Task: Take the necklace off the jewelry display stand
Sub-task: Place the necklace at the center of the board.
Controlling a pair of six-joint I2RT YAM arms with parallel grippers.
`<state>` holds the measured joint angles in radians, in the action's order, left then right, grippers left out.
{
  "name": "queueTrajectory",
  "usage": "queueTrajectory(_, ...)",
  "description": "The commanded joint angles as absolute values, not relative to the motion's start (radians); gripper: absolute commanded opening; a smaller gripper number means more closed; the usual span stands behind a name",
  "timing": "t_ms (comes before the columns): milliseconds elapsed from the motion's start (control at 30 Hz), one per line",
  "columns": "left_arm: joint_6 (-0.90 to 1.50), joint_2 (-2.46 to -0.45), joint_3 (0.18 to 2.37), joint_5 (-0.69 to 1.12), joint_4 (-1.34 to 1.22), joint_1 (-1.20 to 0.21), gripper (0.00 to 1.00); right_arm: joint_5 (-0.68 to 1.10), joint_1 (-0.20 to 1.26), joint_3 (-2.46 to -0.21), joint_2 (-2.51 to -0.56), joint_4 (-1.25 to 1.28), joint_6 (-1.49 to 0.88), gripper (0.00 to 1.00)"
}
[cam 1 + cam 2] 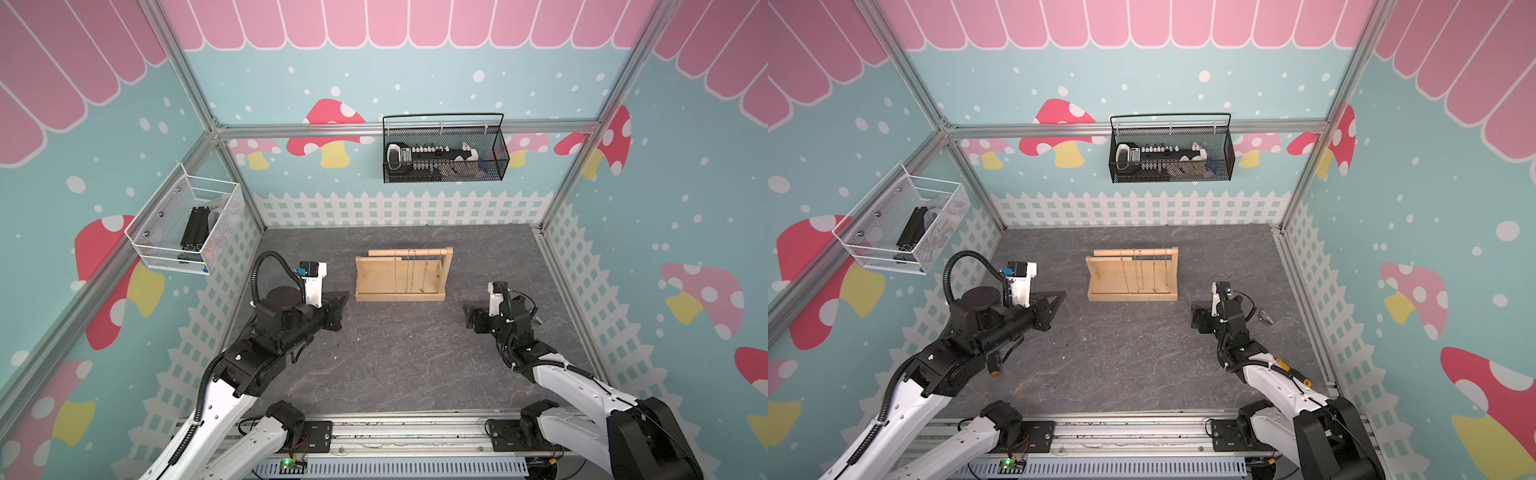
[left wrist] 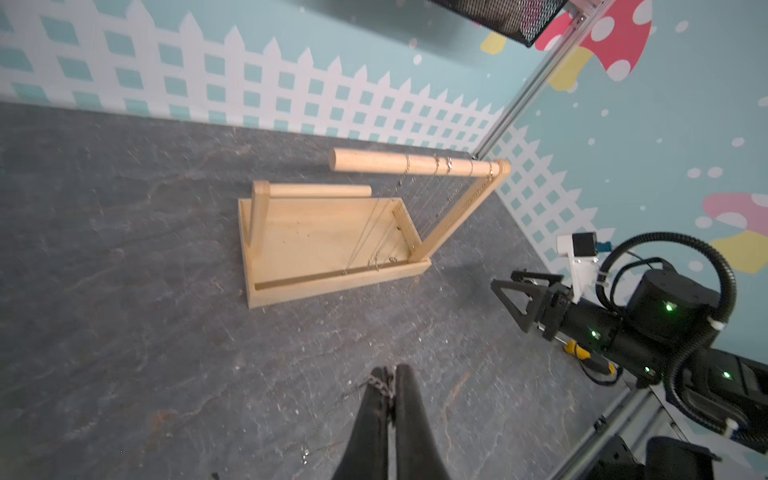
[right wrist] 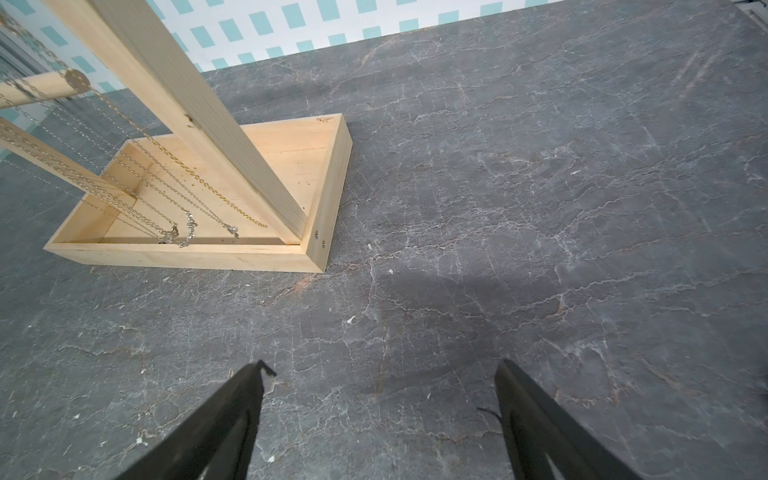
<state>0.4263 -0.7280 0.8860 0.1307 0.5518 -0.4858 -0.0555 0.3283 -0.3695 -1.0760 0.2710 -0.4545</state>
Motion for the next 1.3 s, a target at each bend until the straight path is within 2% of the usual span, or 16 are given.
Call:
queueTrajectory(0, 0.546, -0.717, 0.831, 0.256, 0.598, -0.499, 0.0, -0.049, 0.333, -0.393, -1.081, 0.269, -0.474, 0.88)
queueTrajectory(333, 0.666, -0.625, 0.741, 0.239, 0.6, -0.61, 0.0, -0.047, 0.334, -0.396, -1.109, 0.272, -0.483, 0.88)
queueTrajectory(1267, 0.809, -0.453, 0.659, 0.333, 0.629, -0.657, 0.0, -0.072, 0.333, -0.395, -1.111, 0.259, -0.478, 0.88)
